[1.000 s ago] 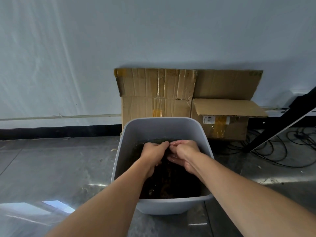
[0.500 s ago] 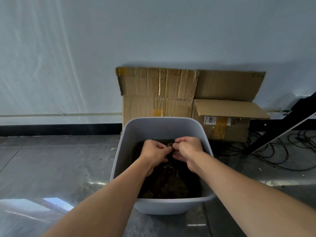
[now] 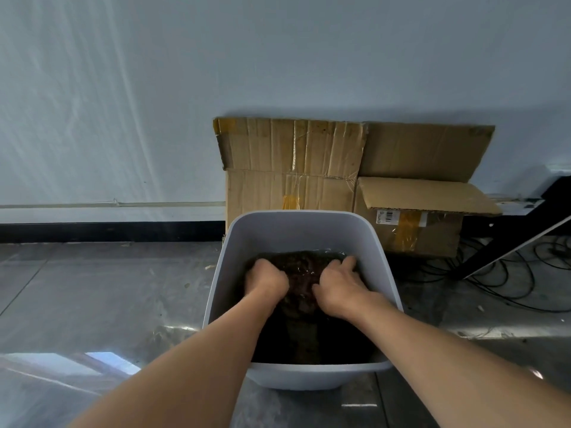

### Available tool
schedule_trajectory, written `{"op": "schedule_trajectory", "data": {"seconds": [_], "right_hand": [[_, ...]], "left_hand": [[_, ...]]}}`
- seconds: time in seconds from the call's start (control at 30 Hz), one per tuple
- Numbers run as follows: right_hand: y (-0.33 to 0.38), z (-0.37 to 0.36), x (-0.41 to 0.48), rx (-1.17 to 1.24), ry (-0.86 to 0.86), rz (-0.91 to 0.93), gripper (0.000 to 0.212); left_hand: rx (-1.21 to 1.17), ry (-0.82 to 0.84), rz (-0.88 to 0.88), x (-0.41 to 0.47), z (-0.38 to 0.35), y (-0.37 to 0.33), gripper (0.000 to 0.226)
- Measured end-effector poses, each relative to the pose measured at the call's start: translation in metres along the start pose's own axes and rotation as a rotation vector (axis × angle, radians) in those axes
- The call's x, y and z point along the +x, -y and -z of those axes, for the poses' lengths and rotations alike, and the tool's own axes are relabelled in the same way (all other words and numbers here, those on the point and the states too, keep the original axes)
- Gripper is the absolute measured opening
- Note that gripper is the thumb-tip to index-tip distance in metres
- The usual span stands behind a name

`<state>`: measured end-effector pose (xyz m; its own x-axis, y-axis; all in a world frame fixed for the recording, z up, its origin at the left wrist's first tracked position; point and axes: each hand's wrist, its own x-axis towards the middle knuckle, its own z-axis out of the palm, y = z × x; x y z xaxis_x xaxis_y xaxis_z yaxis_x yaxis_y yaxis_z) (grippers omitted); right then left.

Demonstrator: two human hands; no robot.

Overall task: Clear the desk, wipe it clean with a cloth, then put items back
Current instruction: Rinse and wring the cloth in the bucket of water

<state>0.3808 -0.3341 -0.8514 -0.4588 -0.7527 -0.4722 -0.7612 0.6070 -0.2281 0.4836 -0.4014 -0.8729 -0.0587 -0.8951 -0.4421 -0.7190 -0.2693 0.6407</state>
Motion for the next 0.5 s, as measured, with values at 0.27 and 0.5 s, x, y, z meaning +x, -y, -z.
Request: {"op": "schedule_trajectory", "data": {"seconds": [0.27, 0.5], "right_hand": [[0.001, -0.013, 0.017, -0.205, 0.167, 0.137, 0.053], [0.01, -0.009, 0.026, 0.504, 0.122, -0.067, 0.023]], "left_hand": [[0.687, 0.257, -0.182, 0.0, -0.008, 0.004, 0.055], [-0.139, 0.562, 0.254, 0.003, -0.009, -0.002, 0.028]]}}
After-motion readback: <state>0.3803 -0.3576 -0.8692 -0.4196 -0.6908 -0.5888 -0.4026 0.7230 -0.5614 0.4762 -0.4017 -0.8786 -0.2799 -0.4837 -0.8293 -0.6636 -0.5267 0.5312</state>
